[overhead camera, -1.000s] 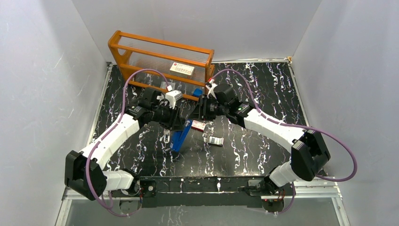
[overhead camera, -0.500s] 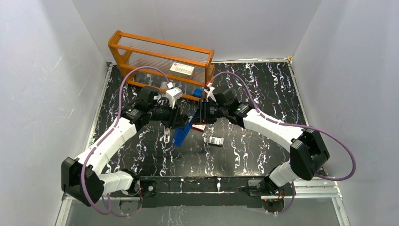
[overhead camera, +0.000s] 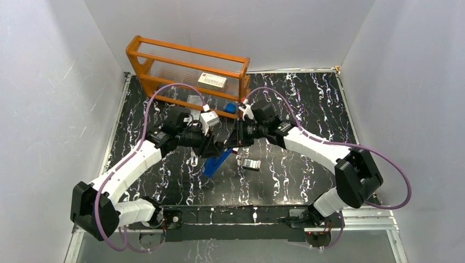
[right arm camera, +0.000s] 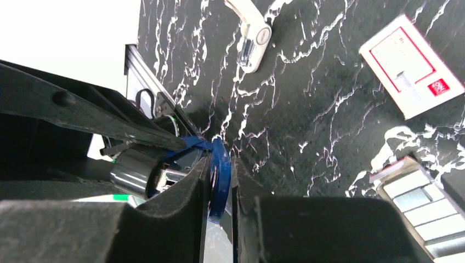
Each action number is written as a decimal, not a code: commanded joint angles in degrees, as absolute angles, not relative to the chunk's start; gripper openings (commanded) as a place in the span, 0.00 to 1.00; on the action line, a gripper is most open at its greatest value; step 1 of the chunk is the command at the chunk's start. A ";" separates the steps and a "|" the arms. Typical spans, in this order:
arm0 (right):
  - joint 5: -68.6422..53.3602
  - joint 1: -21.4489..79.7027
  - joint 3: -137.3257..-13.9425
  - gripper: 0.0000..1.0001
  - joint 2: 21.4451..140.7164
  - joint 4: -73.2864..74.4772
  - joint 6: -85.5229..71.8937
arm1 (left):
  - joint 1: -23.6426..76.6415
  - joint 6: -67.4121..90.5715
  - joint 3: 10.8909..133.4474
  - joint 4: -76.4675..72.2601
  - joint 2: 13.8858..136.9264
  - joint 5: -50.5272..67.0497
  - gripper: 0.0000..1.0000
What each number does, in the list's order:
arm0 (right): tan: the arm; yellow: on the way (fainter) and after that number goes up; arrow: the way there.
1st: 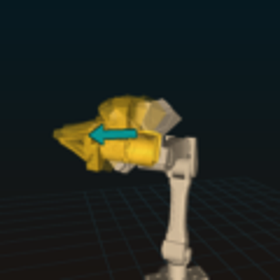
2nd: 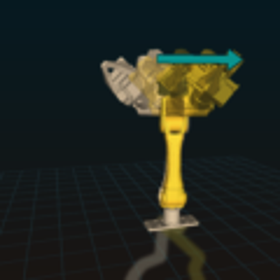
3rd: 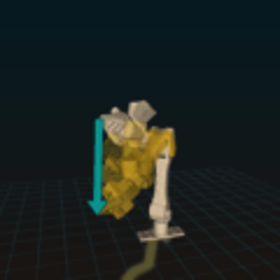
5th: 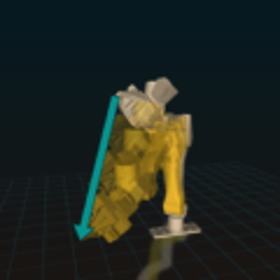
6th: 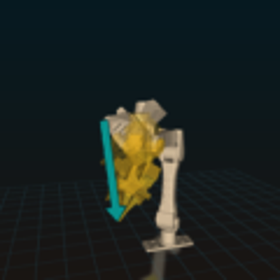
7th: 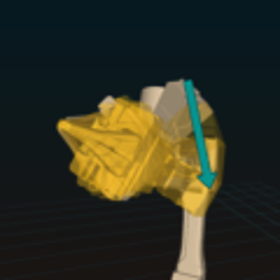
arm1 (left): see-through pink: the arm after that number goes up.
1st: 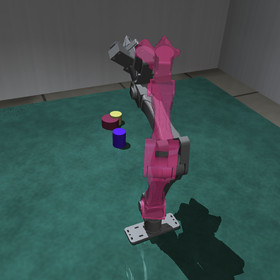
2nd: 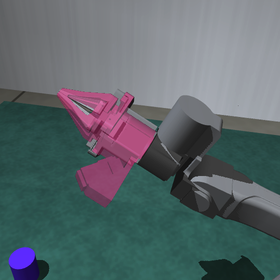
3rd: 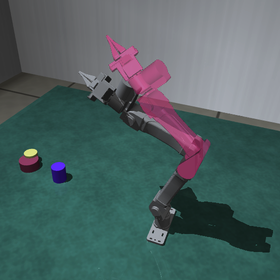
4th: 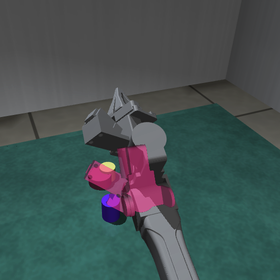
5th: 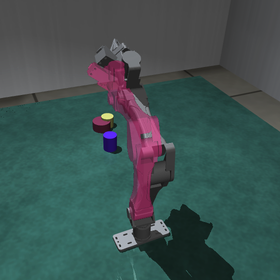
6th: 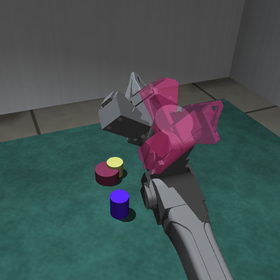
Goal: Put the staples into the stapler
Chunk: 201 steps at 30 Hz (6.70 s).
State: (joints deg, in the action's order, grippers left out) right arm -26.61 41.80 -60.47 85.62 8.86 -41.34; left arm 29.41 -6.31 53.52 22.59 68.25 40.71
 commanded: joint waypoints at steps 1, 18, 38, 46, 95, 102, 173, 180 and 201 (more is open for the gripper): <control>-31.92 41.17 -52.52 0.14 81.29 3.46 -43.39 | 30.01 -7.22 52.95 16.37 64.63 44.83 0.00; -31.56 38.81 -20.75 0.12 63.94 -14.33 -41.69 | 30.23 10.54 29.64 -31.63 56.38 48.27 0.00; -29.21 34.59 -14.97 0.14 52.49 -19.36 -46.17 | 30.06 20.70 18.74 -64.07 50.75 36.59 0.00; -30.70 33.09 -13.88 0.15 49.88 -20.59 -46.67 | 27.65 27.46 16.61 -73.55 49.16 34.22 0.00; -20.55 31.92 -19.23 0.68 37.66 1.95 -25.14 | 24.17 32.08 15.97 -75.19 44.10 38.43 0.00; -25.50 32.07 -21.18 0.72 39.13 -3.96 -19.03 | 24.17 31.33 14.52 -74.62 45.81 41.31 0.00; -28.18 57.86 -33.74 0.32 90.80 -80.91 -21.90 | 24.52 38.38 15.60 -82.35 50.71 47.62 0.00; -24.94 57.75 -32.69 0.23 86.16 -69.20 -20.77 | 24.52 38.44 15.24 -78.33 50.15 45.54 0.39; -9.75 57.88 -37.97 0.13 78.43 -32.92 -17.69 | 24.26 27.99 23.60 -12.87 27.48 7.51 0.84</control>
